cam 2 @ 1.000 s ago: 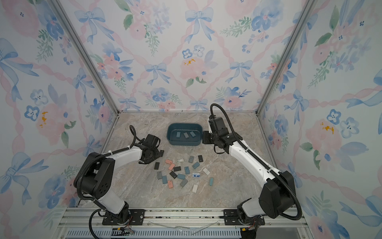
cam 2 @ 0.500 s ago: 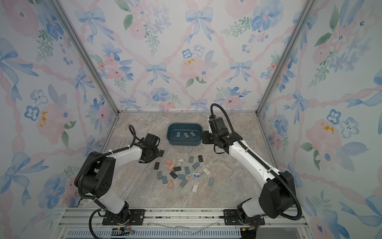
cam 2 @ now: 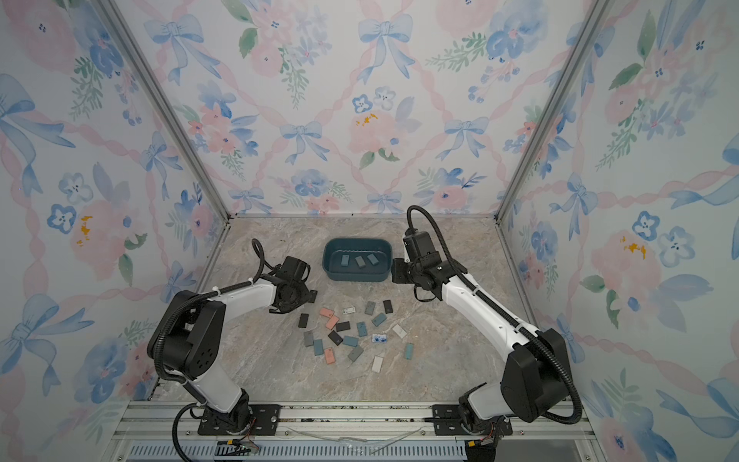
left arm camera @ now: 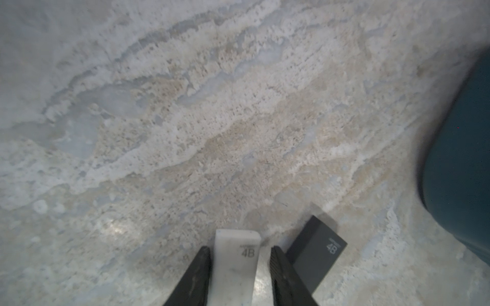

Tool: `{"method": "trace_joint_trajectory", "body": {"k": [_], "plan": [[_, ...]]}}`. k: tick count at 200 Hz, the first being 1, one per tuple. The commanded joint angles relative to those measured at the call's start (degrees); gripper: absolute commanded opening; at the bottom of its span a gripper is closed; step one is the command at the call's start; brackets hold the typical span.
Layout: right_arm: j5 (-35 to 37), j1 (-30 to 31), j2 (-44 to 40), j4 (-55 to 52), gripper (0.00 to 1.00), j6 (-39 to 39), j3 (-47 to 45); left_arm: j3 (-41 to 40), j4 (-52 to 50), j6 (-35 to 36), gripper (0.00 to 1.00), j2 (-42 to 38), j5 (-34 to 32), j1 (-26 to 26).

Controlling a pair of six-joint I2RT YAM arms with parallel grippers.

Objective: Put the eraser in the storage box
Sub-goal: Pick up the eraser from the center of the board.

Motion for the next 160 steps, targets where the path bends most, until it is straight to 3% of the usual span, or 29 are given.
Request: {"method": "trace_joint_trajectory", "body": {"k": [1, 83, 160], "plan": [[-0.33, -0.6, -1.86, 0.5, 0.54, 0.95, -0.72, -0.65, -5.22, 2.53, 0.39, 2.98, 1.7, 0.2], [-0.38, -0.84, -2.21, 0.5, 0.54, 0.97, -1.04, -0.12, -7.75, 6.69, 0.37, 3.81, 1.0, -0.43], [-0.33, -0.88, -2.3, 0.5, 0.54, 1.07, -1.12, 1.02, -9.19, 8.23, 0.22, 5.76, 0.41, -0.96]]}}
